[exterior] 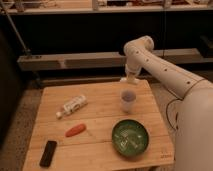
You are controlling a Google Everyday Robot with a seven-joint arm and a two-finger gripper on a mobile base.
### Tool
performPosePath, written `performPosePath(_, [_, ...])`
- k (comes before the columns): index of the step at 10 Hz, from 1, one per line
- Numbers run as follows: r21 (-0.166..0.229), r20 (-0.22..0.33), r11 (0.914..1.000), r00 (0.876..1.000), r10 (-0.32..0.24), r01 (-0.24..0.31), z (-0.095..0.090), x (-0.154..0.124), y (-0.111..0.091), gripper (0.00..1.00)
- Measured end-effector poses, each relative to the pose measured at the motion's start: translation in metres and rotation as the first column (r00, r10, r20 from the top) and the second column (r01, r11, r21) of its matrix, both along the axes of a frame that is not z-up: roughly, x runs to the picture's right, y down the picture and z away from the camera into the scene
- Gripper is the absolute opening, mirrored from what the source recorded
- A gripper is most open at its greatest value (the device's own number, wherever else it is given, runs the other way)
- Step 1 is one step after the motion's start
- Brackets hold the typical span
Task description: Place the white sponge in the ceramic cup
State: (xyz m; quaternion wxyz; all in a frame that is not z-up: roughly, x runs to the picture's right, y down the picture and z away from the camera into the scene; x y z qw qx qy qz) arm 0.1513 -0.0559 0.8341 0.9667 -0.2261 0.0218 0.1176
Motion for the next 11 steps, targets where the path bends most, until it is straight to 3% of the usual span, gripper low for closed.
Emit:
performPosePath(4, [-0.019,0.019,0.9983,0.998,-0.054,0.055,0.0,-0.007,0.021,0.01])
performPosePath(9, [-0.026,0.032,0.9954,0.995,-0.091,0.092,0.004,-0.009,0.031,0.01])
performPosePath(11, [-0.028,0.009,0.9944,0.995,-0.102,0.102,0.007,-0.008,0.033,0.09])
